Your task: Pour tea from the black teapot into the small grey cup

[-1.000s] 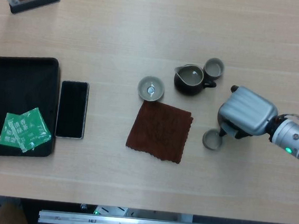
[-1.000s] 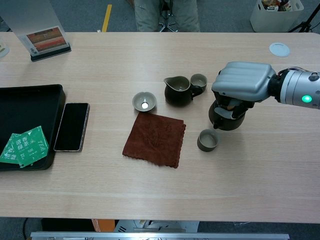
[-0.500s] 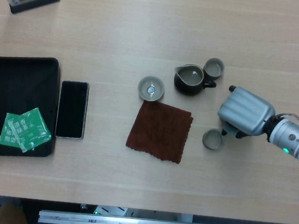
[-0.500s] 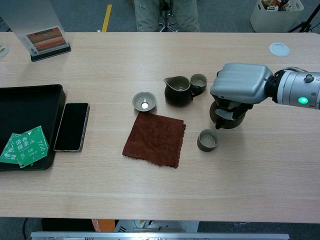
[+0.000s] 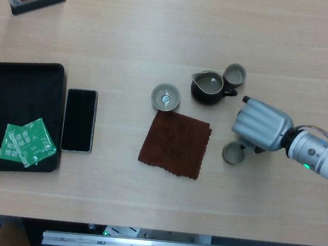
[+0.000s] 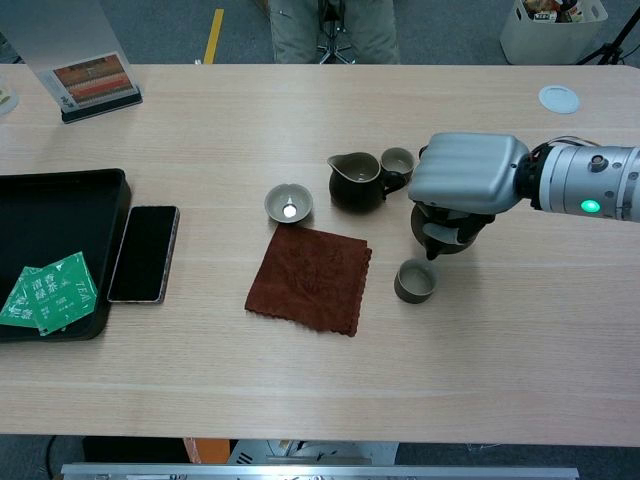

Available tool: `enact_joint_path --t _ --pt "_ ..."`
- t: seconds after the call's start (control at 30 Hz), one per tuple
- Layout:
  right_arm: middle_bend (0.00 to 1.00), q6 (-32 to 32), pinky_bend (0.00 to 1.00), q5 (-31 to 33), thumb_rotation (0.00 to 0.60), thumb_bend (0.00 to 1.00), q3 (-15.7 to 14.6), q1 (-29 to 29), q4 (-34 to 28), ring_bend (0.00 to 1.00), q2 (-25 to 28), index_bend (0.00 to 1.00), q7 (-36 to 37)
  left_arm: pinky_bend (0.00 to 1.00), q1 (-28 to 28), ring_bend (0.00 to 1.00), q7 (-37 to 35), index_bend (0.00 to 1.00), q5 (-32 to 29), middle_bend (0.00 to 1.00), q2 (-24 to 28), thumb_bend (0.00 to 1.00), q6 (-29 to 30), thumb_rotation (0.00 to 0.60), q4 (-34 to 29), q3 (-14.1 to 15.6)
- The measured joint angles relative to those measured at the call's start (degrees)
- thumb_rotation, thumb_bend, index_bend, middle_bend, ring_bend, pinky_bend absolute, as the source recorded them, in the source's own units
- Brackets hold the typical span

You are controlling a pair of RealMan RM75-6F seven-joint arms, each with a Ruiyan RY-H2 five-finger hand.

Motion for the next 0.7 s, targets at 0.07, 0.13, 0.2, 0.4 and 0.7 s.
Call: enact_joint_path --t 0.07,0.13,0.2,0.4,0.7 --pt "0.93 -0.2 0.40 0.1 0.394 0.53 -0.1 0.2 -0.1 0.85 0.0 1.00 -1.0 0.22 0.1 0.23 -0.3 0.27 0.0 0.30 -0.1 0.39 0.1 0.600 0.2 0.0" --pt "0.93 -0.2 0.40 0.3 0.393 0.53 -0.1 0.3 -0.1 0.85 0.0 1.00 -2.1 0.22 0.1 0.23 -0.4 0.27 0.0 0.30 -0.2 0.39 0.1 0.600 0.3 0.0" --pt "0.93 -0.2 0.40 0.6 0.392 0.53 -0.1 0.3 -0.3 0.85 0.0 1.00 -2.9 0.22 0.1 0.23 -0.5 0.27 0.1 0.30 -0.3 0.39 0.0 0.600 0.5 0.0" --pt "0.93 -0.1 0.40 1.8 0.393 0.53 -0.1 0.5 -1.1 0.85 -0.1 1.00 -6.0 0.21 0.1 0.23 -1.0 0.27 0.1 0.30 -0.5 0.39 0.0 0.600 1.0 -0.1" --pt "0.93 -0.4 0.40 4.5 0.394 0.53 0.0 1.2 -2.6 0.85 0.0 1.00 -11.6 0.21 0.5 0.23 -2.2 0.27 -0.1 0.30 -0.9 0.39 0.0 0.600 2.0 -0.1"
